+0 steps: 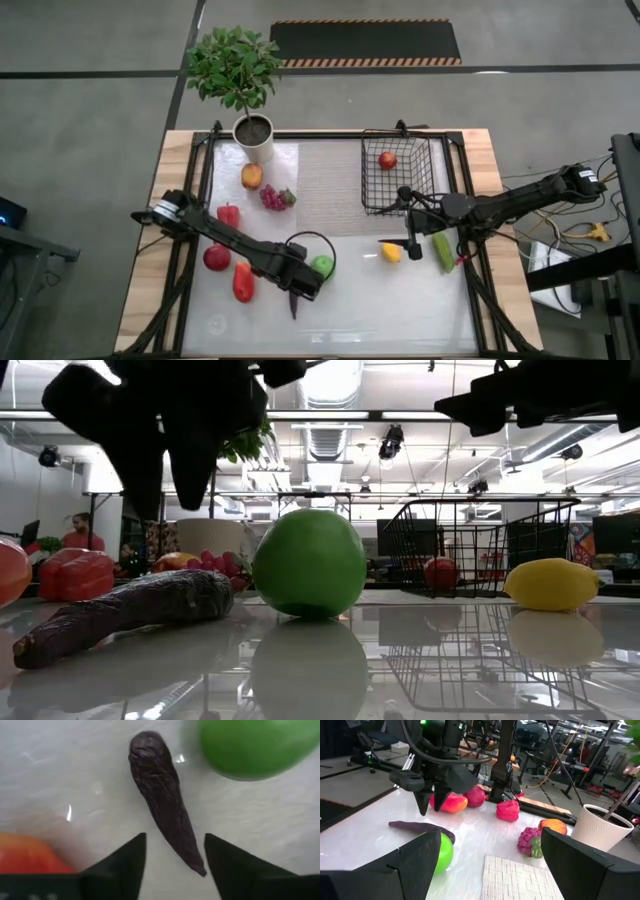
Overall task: Build produce basket
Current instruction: Put the violet eggplant into the wire basket
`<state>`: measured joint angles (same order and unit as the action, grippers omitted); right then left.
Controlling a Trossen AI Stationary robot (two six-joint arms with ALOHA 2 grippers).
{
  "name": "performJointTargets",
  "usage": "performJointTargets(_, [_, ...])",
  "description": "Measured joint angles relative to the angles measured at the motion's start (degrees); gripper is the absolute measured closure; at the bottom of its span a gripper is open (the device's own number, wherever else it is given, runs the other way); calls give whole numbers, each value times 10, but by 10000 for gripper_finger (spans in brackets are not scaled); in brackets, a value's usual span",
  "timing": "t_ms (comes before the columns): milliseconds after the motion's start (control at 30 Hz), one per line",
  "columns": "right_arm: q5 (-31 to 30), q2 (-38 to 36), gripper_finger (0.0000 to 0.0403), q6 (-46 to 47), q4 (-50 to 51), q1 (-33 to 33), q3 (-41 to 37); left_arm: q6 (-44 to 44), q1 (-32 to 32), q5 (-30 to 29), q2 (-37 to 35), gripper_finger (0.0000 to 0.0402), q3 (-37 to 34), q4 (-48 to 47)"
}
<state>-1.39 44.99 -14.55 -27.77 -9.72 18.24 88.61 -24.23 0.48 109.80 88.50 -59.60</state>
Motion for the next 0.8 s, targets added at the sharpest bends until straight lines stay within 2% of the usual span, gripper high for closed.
performJointTargets(100, [0, 0, 77, 4, 0, 0, 0, 4, 0, 2, 0, 173, -20, 12])
performJointTargets(200, [0, 0, 77, 5, 0, 0, 0, 5, 0, 3, 0, 157, -39, 52])
performJointTargets(800, [1, 1, 77, 11, 5, 0, 0, 11, 0, -25, 0, 154, -119, 162])
